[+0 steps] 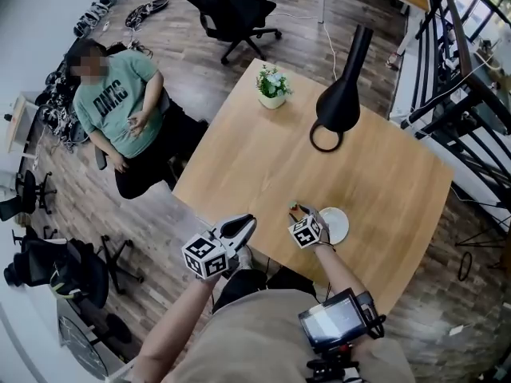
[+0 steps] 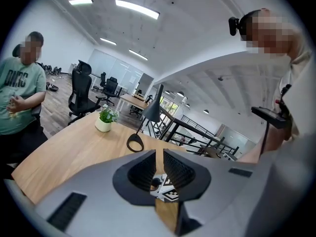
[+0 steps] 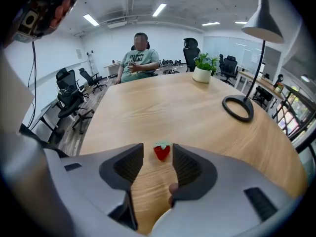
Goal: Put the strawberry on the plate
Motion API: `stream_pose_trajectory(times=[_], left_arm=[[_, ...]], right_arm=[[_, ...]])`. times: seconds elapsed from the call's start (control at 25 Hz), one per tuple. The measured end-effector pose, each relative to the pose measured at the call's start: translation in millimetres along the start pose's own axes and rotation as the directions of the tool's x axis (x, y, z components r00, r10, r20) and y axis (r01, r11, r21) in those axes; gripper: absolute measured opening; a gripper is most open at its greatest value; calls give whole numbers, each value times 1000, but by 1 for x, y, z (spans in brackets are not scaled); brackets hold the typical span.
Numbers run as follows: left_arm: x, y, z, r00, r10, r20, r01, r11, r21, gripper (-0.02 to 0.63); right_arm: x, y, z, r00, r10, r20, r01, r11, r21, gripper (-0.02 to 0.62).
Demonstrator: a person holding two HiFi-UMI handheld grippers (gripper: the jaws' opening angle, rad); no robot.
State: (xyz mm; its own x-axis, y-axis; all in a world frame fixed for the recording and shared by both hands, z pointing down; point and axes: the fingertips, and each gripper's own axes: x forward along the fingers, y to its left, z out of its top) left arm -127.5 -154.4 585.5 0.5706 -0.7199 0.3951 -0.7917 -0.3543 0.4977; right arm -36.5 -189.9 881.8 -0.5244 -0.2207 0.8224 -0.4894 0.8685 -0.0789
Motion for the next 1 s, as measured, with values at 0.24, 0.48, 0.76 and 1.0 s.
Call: stream_pose_trajectory(times=[0.24, 0.48, 0.76, 1.0], left_arm=[[-7, 1, 3, 999, 32, 35, -30, 997, -66, 31], [-5, -1, -1, 999, 49, 25, -47, 996, -71, 31], [-14, 1, 1, 997, 73, 32, -70, 994, -85, 31], [-12, 5, 0, 996, 74, 48, -69, 993, -96, 31]], right_arm=[[24, -6, -3, 999, -3, -37, 2, 1000, -25, 184], [48, -9, -11, 995, 2, -103, -7, 999, -49, 183], [42, -5, 0, 997, 22, -81, -23, 1000, -12, 138], [10, -8, 32, 998, 28, 60, -32, 997, 64, 137]])
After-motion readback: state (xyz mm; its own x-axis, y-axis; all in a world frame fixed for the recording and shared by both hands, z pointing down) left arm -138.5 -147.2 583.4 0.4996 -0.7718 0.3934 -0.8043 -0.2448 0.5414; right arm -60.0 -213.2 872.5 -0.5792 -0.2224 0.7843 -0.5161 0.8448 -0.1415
